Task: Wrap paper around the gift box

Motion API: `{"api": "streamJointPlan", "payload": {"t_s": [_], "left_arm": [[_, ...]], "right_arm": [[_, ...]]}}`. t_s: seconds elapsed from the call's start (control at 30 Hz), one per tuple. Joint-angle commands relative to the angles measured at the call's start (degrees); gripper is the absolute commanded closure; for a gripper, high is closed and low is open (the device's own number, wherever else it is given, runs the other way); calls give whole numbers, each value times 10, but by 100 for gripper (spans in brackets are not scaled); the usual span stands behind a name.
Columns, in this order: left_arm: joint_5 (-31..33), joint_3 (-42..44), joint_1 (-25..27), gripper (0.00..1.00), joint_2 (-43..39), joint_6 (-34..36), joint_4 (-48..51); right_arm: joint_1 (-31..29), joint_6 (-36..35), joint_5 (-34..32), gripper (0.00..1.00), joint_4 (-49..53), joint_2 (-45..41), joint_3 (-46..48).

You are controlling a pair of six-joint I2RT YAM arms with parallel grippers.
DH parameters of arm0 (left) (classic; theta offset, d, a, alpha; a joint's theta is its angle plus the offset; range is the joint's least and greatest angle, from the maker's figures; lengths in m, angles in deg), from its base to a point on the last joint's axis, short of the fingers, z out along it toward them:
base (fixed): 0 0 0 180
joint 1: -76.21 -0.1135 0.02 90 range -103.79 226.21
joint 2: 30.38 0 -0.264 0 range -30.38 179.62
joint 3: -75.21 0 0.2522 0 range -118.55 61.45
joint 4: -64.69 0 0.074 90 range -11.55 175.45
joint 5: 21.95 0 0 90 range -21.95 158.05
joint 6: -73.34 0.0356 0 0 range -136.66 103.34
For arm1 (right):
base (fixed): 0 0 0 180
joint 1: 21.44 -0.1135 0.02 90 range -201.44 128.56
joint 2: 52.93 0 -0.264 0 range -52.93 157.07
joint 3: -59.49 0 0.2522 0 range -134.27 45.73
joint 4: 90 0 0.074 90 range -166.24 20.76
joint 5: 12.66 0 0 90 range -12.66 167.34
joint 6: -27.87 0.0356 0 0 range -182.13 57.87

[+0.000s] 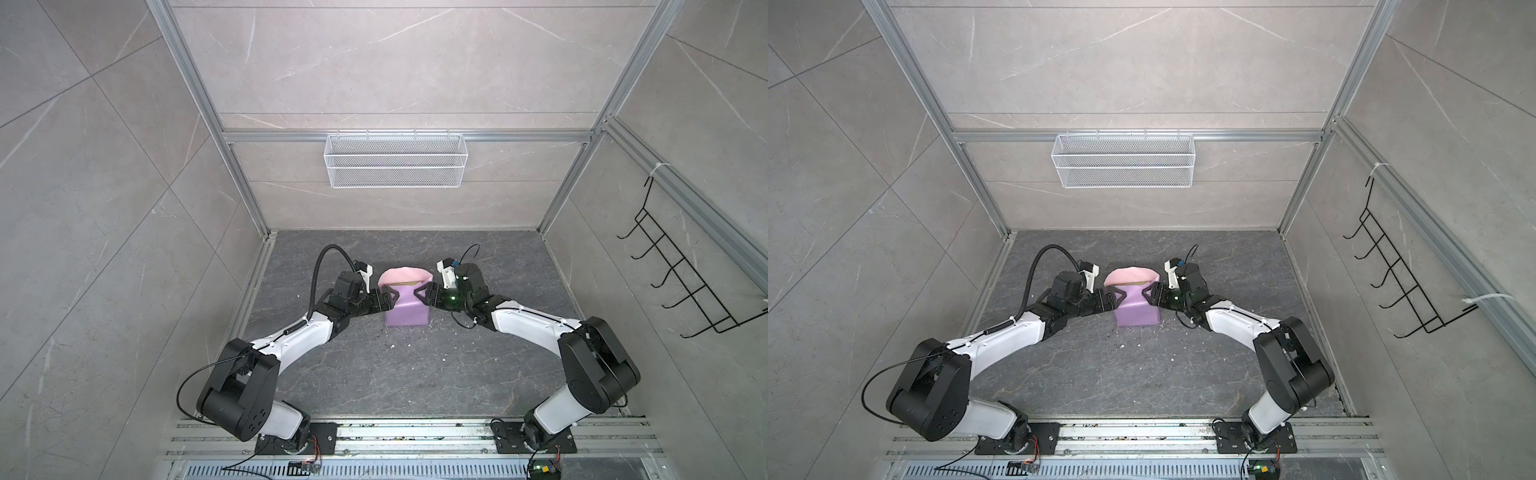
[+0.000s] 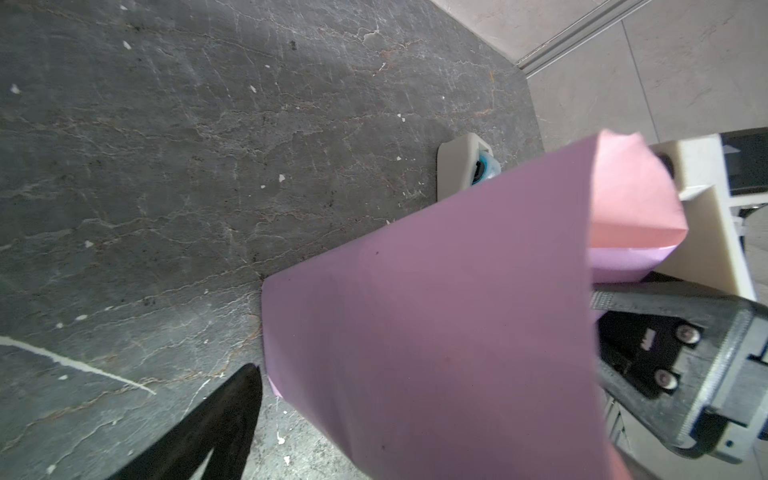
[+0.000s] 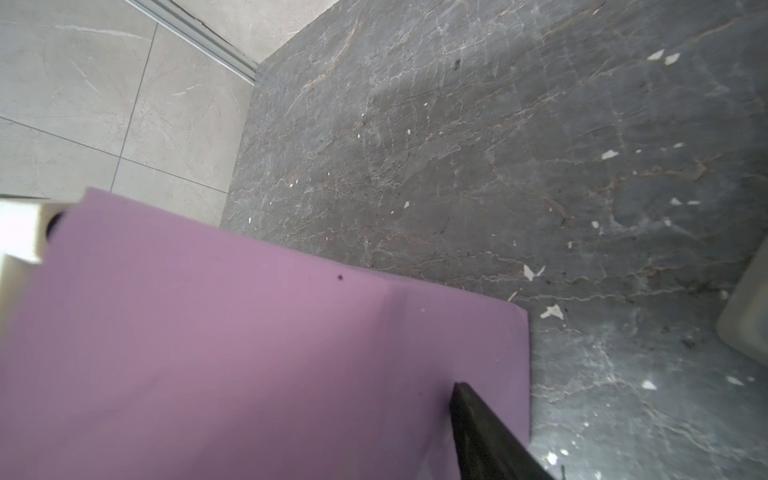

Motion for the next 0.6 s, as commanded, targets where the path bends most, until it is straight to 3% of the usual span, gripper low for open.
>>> {"api": "streamJointPlan", "payload": {"t_s": [0.0, 0.37, 0.57], "left_arm": [[32, -20, -1, 8, 2, 34, 15], [43, -50, -2, 12, 43, 41, 12], [74, -58, -2, 14, 48, 49, 12]], "right_arm": [[-3, -26, -19, 34, 41, 0, -18], [-10, -48, -2, 23, 19, -14, -16], [-11, -85, -94, 25, 79, 0, -35]]}}
